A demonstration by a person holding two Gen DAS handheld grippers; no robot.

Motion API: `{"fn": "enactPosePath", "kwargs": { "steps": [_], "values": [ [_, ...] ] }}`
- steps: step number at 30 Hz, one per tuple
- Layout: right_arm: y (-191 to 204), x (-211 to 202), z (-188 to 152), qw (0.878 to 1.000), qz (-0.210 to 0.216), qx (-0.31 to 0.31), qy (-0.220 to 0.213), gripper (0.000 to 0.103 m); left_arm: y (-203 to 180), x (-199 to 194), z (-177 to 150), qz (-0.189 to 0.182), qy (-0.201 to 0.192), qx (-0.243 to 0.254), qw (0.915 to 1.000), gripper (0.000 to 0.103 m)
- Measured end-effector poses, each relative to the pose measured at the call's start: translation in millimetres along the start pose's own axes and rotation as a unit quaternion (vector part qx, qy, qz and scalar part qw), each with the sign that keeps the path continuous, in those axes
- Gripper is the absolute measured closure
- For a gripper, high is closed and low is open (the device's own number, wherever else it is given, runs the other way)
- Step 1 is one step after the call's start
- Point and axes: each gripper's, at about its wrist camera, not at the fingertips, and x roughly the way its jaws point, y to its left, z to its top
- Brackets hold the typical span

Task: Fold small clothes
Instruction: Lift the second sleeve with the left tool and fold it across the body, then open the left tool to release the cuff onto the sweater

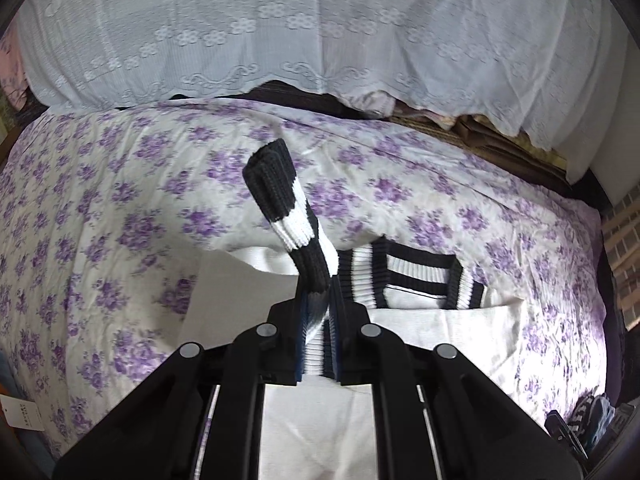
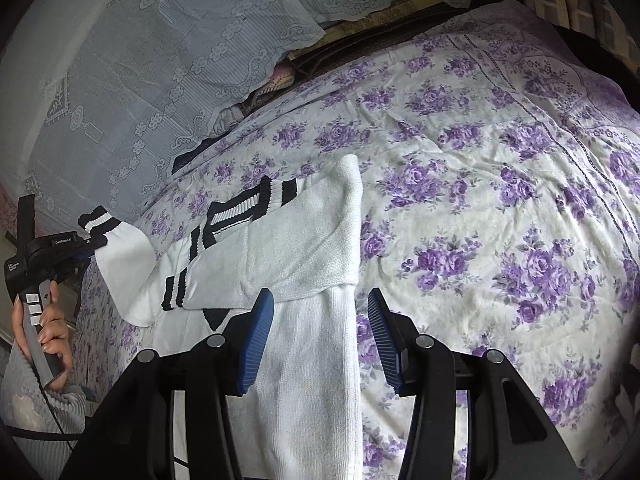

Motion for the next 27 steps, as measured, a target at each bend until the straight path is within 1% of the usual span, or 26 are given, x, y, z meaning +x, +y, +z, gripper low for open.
{"fn": "enactPosePath", "kwargs": {
  "steps": [5, 10, 14, 18, 20, 24, 25, 27],
  "values": [
    [-13.4, -5.1, -1.4, 1.0, -0.005, 0.011, -0.002, 0.054, -45.8, 8.8, -9.9, -0.014, 0.008, 0.036, 0.9992, 0.094],
    [-29.3, -12.8, 0.8, 1.0, -0.014, 0.02, -0.007, 0.054, -91.2, 27.1, -27.8, -0.032, 0.03, 0.072, 0.9965, 0.094],
    [-42.4, -15.7, 2.8, 0.999, -0.021, 0.034, -0.011, 0.054, -127.3, 44.4, -46.5, -0.038, 0.047, 0.11, 0.9921, 0.094],
    [-50.1, -12.3, 3.9, 0.999, -0.023, 0.046, -0.012, 0.054, -157.5, 63.5, -69.8, -0.037, 0.069, 0.155, 0.9849, 0.094],
    [-50.7, -8.0, 4.1, 0.998, -0.023, 0.051, -0.01, 0.054, -169.3, 73.4, -82.3, -0.032, 0.079, 0.177, 0.9805, 0.094],
    [-46.8, -0.1, 5.0, 0.998, -0.023, 0.051, -0.005, 0.054, -180.1, 89.9, -103.2, -0.023, 0.099, 0.208, 0.9728, 0.094],
    [-45.6, 1.8, 5.6, 0.998, -0.023, 0.05, -0.003, 0.054, -181.4, 92.6, -107.2, -0.022, 0.104, 0.214, 0.971, 0.093],
    [-43.3, 4.8, 7.0, 0.999, -0.024, 0.048, -0.001, 0.054, -180.6, 92.9, -113.2, -0.033, 0.107, 0.217, 0.9697, 0.086]
  ]
}}
